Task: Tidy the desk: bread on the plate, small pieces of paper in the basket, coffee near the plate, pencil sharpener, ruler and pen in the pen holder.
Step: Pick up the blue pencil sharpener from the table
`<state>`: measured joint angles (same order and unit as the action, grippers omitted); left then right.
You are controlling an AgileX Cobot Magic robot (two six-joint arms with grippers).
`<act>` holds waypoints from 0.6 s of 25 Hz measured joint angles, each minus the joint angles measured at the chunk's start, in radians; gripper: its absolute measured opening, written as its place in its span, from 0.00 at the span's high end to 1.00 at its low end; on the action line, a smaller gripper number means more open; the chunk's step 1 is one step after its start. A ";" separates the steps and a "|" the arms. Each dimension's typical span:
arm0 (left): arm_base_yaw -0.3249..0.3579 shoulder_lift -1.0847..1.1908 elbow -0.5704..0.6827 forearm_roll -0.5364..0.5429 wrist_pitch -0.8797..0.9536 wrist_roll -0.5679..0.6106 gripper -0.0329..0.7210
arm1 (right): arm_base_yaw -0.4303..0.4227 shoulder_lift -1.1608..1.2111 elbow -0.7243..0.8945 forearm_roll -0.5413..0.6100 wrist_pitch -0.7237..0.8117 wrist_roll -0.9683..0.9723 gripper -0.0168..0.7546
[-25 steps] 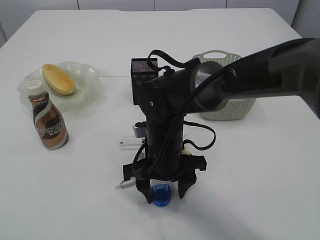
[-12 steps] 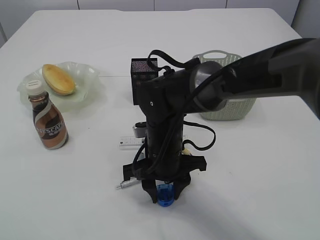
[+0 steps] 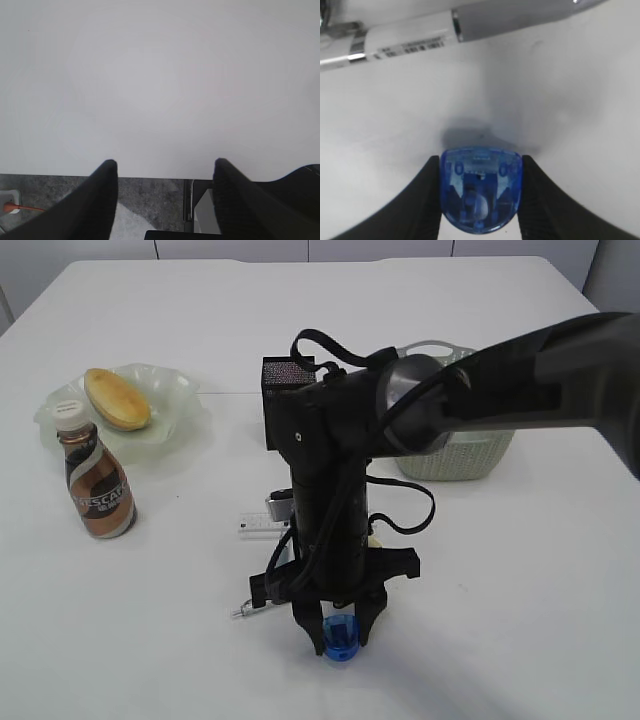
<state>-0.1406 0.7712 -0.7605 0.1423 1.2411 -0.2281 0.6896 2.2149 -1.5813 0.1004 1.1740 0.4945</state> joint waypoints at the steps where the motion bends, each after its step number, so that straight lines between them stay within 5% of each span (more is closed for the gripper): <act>1: 0.000 0.000 0.000 0.000 0.000 0.000 0.37 | 0.000 0.000 -0.011 -0.002 0.012 -0.018 0.60; 8: 0.000 0.000 0.000 0.000 0.000 0.000 0.37 | 0.002 -0.011 -0.069 -0.024 0.022 -0.092 0.60; 15: 0.000 0.000 0.000 0.000 0.000 0.000 0.37 | 0.043 -0.171 -0.070 -0.217 -0.083 -0.133 0.60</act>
<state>-0.1406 0.7712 -0.7605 0.1423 1.2411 -0.2281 0.7328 2.0436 -1.6513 -0.1171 1.0906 0.3619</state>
